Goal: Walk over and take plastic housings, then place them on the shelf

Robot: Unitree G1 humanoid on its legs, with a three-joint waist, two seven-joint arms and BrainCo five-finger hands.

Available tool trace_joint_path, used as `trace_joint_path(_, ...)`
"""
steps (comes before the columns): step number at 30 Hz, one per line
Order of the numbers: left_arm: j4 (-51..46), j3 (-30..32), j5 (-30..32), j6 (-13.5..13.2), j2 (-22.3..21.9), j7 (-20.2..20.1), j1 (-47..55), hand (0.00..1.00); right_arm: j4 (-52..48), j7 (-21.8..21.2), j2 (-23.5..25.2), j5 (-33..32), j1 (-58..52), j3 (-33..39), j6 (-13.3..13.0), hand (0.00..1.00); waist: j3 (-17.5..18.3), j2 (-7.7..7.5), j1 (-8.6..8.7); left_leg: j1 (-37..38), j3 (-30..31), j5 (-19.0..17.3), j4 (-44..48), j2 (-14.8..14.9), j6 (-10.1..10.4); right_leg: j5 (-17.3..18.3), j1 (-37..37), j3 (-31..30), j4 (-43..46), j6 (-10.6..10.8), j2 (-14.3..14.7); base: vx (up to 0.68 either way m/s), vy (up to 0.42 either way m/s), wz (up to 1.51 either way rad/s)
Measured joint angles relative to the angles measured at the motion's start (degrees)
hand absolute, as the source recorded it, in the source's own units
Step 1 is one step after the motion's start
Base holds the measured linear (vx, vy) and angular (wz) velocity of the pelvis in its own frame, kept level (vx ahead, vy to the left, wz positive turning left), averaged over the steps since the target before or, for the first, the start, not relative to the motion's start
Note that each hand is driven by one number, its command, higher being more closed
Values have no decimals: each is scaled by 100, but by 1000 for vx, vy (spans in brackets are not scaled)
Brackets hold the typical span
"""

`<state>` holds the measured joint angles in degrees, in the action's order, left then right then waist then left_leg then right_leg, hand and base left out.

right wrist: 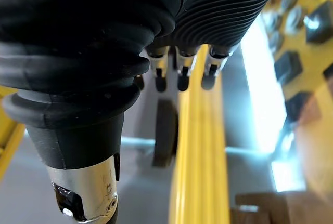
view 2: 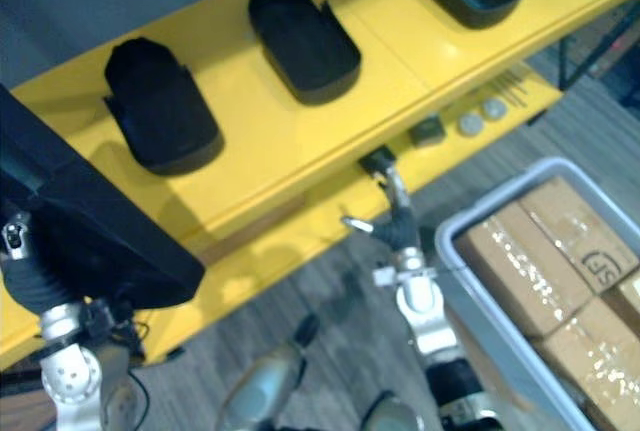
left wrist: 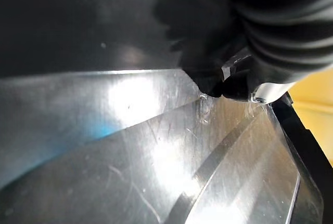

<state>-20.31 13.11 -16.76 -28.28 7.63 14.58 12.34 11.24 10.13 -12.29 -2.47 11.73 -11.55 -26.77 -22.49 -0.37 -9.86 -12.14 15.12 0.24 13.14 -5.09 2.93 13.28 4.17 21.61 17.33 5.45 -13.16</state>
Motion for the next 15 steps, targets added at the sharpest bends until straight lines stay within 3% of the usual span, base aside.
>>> trace_joint_path(6,0,-61,373,-1,-12,460,-97,100,-246,130,93,-14,-127,22,-220,0,-249,-21,108,-15,-164,-50,221,178,47,234,-182,-206,355,-43,67,-139,-23,-18)
trace_joint_path(12,-5,142,683,-3,-179,944,121,100,-446,255,370,-30,-646,160,-345,0,-266,-11,121,-119,-323,-372,735,102,-3,480,-181,-298,717,122,-110,-35,63,-2)
trace_joint_path(15,-14,574,918,-3,-113,1055,29,100,-653,286,372,-207,-634,351,-365,0,-203,-81,119,-228,-600,-476,890,38,-164,561,-88,-257,601,254,-230,80,57,25)
